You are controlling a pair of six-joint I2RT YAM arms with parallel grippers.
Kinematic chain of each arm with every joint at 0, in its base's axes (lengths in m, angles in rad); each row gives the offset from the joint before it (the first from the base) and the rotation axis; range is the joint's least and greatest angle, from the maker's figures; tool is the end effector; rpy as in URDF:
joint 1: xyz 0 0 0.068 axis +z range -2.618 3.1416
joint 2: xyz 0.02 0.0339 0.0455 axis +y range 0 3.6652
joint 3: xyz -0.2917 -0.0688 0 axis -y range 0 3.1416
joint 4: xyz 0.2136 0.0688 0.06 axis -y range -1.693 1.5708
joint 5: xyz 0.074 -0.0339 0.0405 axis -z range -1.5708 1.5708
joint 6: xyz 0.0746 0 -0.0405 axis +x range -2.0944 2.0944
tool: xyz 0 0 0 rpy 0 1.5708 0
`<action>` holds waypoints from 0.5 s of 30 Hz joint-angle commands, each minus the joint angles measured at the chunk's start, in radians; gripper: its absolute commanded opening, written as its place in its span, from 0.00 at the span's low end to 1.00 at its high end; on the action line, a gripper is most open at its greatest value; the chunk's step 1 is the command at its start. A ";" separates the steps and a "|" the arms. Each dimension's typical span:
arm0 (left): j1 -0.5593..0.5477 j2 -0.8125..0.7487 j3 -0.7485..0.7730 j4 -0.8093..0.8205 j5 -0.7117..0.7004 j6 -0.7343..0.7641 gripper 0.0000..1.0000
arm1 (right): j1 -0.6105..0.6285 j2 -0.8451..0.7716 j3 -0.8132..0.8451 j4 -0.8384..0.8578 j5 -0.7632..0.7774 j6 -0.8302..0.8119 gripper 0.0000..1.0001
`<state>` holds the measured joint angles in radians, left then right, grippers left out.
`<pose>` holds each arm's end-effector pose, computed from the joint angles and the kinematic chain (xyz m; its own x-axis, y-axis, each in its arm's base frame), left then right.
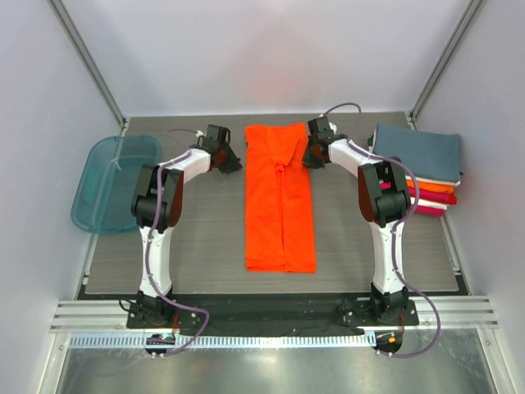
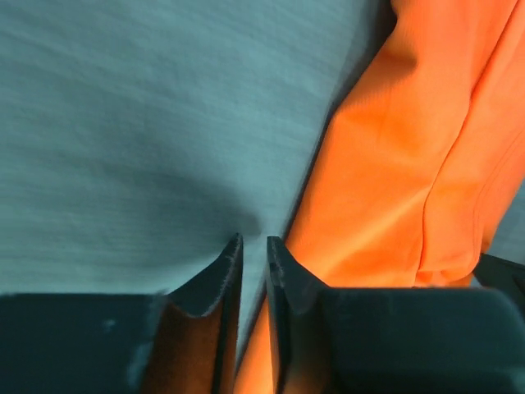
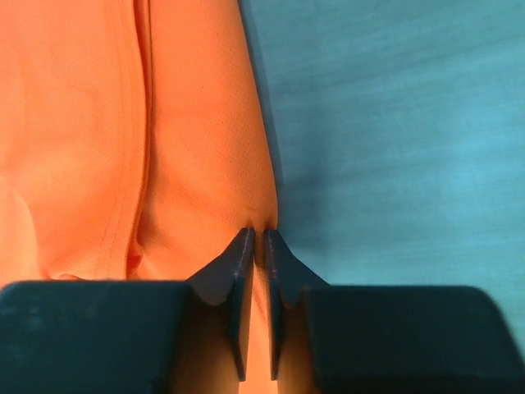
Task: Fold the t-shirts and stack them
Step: Fold the tshirt
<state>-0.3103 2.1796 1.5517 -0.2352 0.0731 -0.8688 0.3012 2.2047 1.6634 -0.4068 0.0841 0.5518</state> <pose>0.4663 -0.1552 0.1631 -0.7343 -0.5643 -0.3774 -0.3266 0.7811 -0.5322 0.4729 0.1404 0.1694 -0.7911 0.3013 -0.5324 0.1948 0.9491 0.2476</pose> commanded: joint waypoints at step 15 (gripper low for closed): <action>-0.022 -0.392 -0.370 0.028 0.117 0.025 0.49 | 0.018 -0.367 -0.379 -0.001 -0.061 -0.056 0.50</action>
<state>-0.2882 1.9419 1.2736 -0.2142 0.1505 -0.8558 0.2901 1.9953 1.3872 -0.3931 0.0273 0.5198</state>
